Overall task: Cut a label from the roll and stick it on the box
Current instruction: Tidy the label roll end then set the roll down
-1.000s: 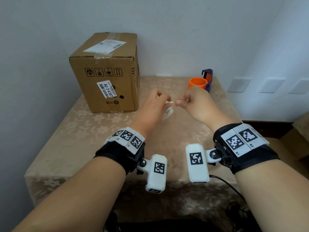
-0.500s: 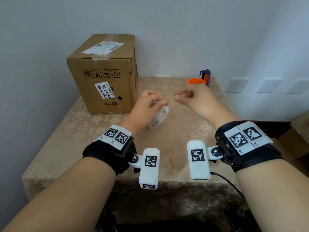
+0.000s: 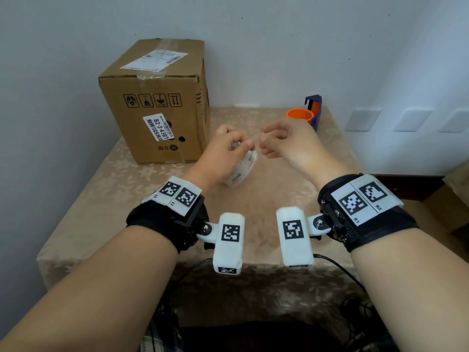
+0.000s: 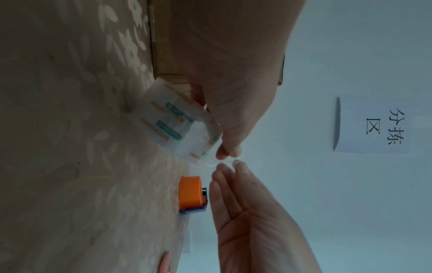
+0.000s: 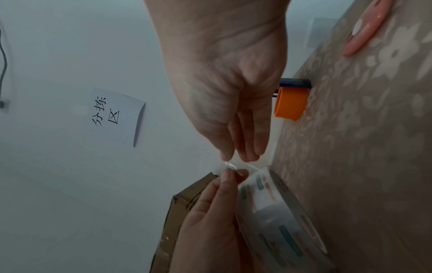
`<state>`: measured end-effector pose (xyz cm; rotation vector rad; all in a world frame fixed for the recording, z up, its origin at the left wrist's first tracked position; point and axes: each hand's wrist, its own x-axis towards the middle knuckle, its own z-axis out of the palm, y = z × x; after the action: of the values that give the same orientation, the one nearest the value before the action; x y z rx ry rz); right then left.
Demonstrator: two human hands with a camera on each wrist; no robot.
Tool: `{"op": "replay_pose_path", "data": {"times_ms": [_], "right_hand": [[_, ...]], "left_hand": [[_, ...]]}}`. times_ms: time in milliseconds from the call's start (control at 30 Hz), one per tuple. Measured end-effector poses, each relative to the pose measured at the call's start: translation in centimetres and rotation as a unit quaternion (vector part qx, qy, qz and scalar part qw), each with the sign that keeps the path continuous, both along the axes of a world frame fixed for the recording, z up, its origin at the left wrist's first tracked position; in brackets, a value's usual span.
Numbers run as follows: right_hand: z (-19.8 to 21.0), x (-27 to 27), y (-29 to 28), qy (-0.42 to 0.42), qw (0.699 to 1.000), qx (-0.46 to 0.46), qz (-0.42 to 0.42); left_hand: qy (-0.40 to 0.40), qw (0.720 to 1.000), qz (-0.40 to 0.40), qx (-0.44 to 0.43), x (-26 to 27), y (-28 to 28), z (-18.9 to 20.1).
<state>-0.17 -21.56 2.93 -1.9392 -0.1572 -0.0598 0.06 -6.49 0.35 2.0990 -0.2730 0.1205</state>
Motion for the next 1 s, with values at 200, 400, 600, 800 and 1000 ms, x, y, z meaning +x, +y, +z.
{"op": "replay_pose_path", "data": {"times_ms": [200,400,600,800,1000], "right_hand": [[-0.6,0.1,0.5,0.02,0.999,0.03,-0.029],[-1.0,-0.3,-0.1,0.062,0.992,0.11,0.025],[-1.2,-0.2,0.4,0.078,0.988,0.131,0.011],[-1.1,-0.1,0.6,0.055,0.996,0.071,-0.008],[-0.5,-0.8,1.1,-0.004,0.999,-0.031,0.024]], "left_hand": [[0.017,1.0,-0.017,-0.009,-0.3,0.2,0.2],[0.029,0.999,-0.02,-0.013,0.0,0.8,0.2],[-0.01,1.0,-0.006,0.005,0.2,0.2,-0.1],[-0.012,1.0,-0.002,0.014,0.2,0.1,-0.1],[-0.007,1.0,-0.006,0.003,0.2,0.6,-0.1]]}}
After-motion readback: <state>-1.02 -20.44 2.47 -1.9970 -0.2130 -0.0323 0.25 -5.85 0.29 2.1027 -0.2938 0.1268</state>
